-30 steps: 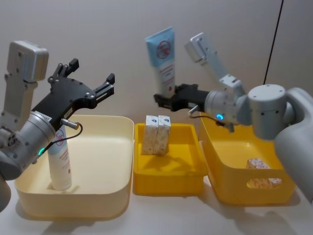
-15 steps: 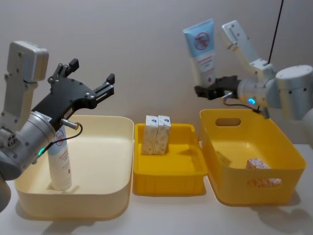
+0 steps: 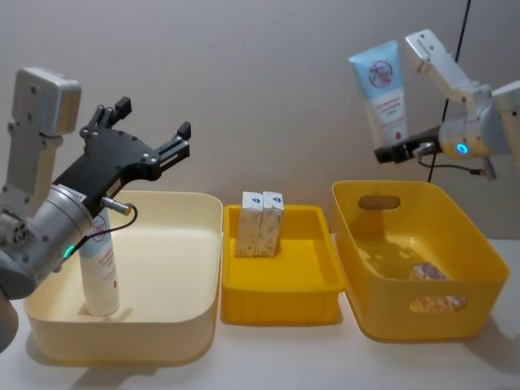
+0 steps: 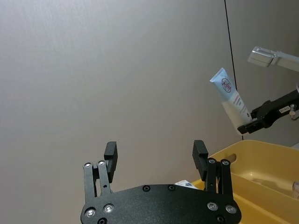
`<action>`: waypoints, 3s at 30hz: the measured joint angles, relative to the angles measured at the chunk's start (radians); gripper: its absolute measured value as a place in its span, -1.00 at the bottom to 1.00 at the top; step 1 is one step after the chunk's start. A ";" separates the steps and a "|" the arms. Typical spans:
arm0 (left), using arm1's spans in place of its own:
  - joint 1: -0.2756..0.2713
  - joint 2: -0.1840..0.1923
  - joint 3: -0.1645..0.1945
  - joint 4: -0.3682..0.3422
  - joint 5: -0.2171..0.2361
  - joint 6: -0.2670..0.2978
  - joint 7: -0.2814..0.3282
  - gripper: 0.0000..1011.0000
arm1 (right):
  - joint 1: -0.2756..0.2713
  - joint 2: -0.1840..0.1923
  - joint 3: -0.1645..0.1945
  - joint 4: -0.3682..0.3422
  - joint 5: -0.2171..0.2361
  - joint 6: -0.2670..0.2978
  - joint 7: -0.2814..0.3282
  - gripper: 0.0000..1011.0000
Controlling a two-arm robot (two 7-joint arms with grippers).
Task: Bimanual collaborative sorting of washing and personal care products
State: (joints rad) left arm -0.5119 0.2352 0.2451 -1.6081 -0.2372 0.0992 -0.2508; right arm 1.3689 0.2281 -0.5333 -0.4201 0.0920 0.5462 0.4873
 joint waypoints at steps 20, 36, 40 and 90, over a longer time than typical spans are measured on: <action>0.000 0.000 0.000 0.000 0.000 0.000 0.000 0.98 | 0.158 -0.041 -0.045 0.286 -0.043 -0.011 0.059 0.28; 0.000 0.000 0.000 0.000 0.000 0.000 0.000 0.98 | 0.186 -0.048 -0.052 0.335 -0.051 -0.014 0.069 0.28; 0.000 0.000 0.000 0.000 0.000 0.000 0.000 0.98 | 0.188 -0.049 -0.053 0.340 -0.051 -0.014 0.070 0.28; 0.000 0.000 0.000 0.000 0.000 0.000 0.000 0.98 | -0.035 0.035 0.078 -0.099 -0.059 0.053 -0.076 0.98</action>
State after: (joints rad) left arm -0.5120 0.2352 0.2451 -1.6079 -0.2373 0.0992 -0.2508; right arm 1.3342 0.2635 -0.4557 -0.5193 0.0335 0.5989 0.4110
